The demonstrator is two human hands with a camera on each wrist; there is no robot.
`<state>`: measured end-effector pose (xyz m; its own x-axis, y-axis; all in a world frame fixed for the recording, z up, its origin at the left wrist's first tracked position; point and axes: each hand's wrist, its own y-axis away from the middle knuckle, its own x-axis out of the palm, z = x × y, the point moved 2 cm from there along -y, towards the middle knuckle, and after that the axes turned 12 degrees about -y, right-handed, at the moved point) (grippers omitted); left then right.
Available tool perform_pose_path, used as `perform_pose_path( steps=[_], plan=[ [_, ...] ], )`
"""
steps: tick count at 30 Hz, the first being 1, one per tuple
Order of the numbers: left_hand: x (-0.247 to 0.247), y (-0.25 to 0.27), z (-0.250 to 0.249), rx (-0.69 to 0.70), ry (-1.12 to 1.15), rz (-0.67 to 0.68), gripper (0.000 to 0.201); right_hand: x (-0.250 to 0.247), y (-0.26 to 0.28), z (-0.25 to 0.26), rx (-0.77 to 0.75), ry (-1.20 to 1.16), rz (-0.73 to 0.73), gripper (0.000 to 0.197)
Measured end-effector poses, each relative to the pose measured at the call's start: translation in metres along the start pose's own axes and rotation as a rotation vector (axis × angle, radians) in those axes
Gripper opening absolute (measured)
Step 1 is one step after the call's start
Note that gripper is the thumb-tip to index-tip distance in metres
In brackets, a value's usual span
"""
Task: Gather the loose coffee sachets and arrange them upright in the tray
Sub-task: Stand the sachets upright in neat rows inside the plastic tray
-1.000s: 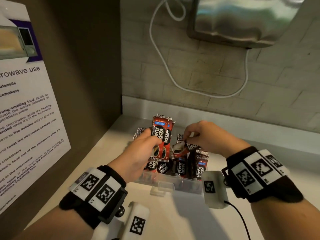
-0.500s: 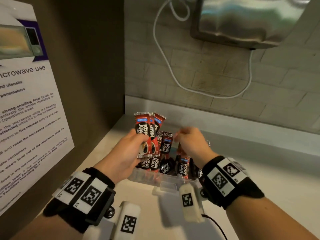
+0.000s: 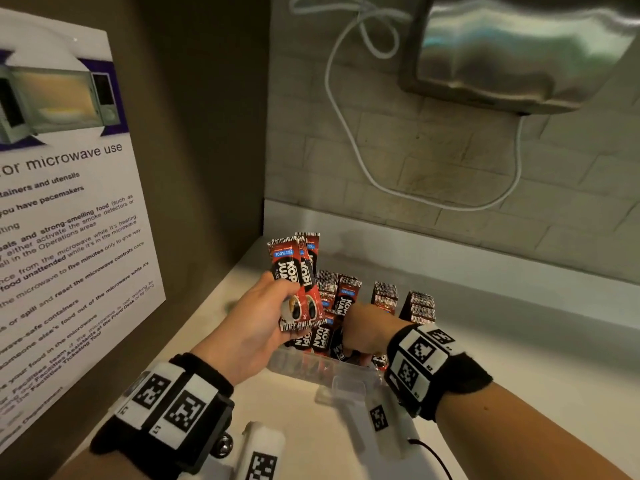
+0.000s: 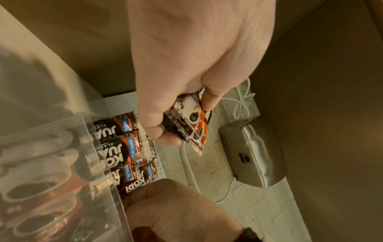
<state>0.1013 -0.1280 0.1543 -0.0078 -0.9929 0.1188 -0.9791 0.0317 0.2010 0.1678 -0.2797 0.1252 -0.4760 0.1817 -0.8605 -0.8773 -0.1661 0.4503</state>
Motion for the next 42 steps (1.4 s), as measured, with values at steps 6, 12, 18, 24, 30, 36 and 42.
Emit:
perform_pose_path(
  steps=[6,12,18,24,30,36,42],
  plan=[
    [-0.004,-0.002,0.001,-0.004,0.015,-0.009,0.022,-0.006,0.007,0.0,-0.017,-0.188,-0.053,0.017],
    [0.002,-0.002,0.002,-0.017,0.019,0.008,0.02,-0.024,0.025,0.007,-0.255,-0.204,-0.253,0.023],
    [0.002,-0.001,0.003,-0.028,0.021,0.013,0.022,-0.021,0.024,0.013,-0.309,-0.29,-0.296,0.026],
    [0.007,-0.001,0.018,-0.205,-0.003,0.18,0.03,-0.025,0.023,0.015,-0.318,-0.236,-0.324,0.02],
    [0.012,-0.003,0.027,-0.314,0.091,0.23,0.032,-0.029,0.02,0.013,-0.309,-0.283,-0.267,0.017],
    [0.012,-0.004,0.027,-0.369,0.087,0.258,0.034,-0.033,0.019,0.007,-0.325,-0.309,-0.348,0.023],
    [0.009,-0.005,0.028,-0.386,0.082,0.253,0.032,-0.055,0.034,-0.01,-0.28,-0.411,-0.475,0.038]
  ],
)
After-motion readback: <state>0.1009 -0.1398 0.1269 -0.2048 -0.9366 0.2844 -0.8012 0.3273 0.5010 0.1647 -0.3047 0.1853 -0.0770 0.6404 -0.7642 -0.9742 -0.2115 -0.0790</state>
